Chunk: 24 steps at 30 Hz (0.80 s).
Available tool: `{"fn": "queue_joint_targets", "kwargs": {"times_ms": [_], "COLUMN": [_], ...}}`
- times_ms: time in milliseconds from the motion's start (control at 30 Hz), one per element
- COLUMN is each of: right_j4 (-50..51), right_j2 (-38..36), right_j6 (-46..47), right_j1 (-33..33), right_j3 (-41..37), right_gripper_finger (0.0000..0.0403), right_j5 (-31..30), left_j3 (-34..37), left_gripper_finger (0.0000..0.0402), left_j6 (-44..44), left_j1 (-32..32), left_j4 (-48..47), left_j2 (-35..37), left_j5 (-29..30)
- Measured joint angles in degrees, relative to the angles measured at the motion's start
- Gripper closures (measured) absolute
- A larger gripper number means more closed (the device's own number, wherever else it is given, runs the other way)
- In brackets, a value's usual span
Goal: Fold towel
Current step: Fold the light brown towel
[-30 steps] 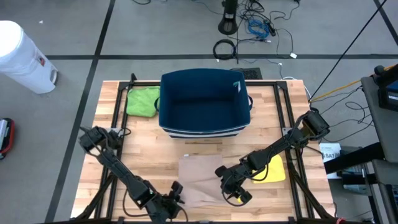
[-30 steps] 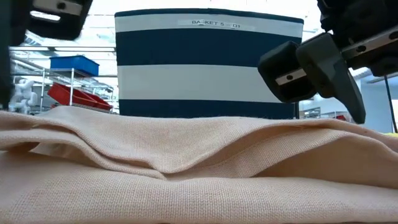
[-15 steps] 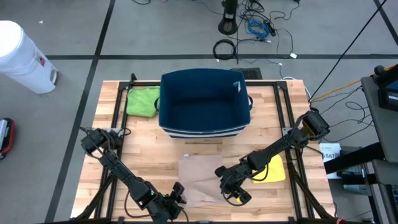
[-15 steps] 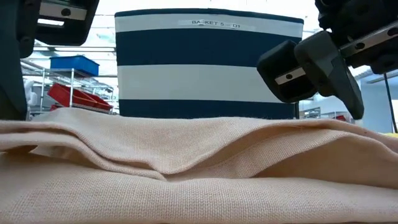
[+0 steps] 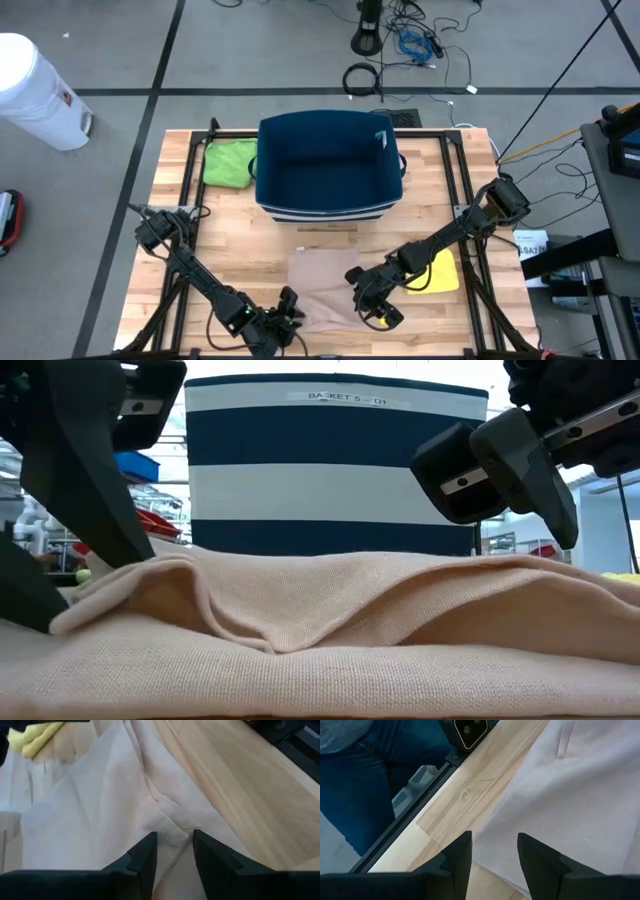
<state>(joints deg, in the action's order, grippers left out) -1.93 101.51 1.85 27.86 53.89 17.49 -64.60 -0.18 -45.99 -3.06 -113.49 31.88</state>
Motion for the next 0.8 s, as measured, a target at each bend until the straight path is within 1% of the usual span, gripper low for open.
{"fn": "queue_joint_targets", "kwargs": {"times_ms": [100, 200, 300, 433, 467, 700, 800], "right_j4": [0.0, -0.02, -0.02, -0.02, -0.02, -0.03, -0.65], "right_j2": [0.0, 0.0, 0.0, 0.0, 0.0, 0.0, 0.0], "right_j6": [-0.07, -0.09, -0.11, 0.17, 0.32, 0.5, 0.46], "right_j1": [0.0, 0.02, 0.0, 0.0, 0.0, 0.0, 0.0], "right_j3": [0.0, 0.0, 0.0, 0.0, 0.0, 0.0, 0.0], "right_gripper_finger": [0.0255, 0.0255, 0.0255, 0.0255, 0.0255, 0.0255, 0.0255], "right_j5": [0.01, -0.63, -1.13, -1.13, -1.15, -1.15, -1.47], "left_j3": [-0.01, -0.02, -0.02, -0.07, -0.07, -0.07, -0.09], "left_gripper_finger": [0.0274, 0.0295, 0.0328, 0.0384, 0.0392, 0.0399, 0.0399], "left_j6": [-2.25, -3.64, -3.66, -3.42, -2.88, -2.26, -2.78], "left_j1": [0.3, 0.38, 0.38, 0.38, 0.38, 0.38, 0.38], "left_j4": [-0.25, -0.25, -0.27, -0.27, -0.27, -0.32, -0.45], "left_j2": [0.0, 0.0, 0.0, 0.0, 0.0, 0.0, 0.0], "left_j5": [0.03, 0.04, 0.04, 0.2, 0.23, 0.75, -1.58]}}
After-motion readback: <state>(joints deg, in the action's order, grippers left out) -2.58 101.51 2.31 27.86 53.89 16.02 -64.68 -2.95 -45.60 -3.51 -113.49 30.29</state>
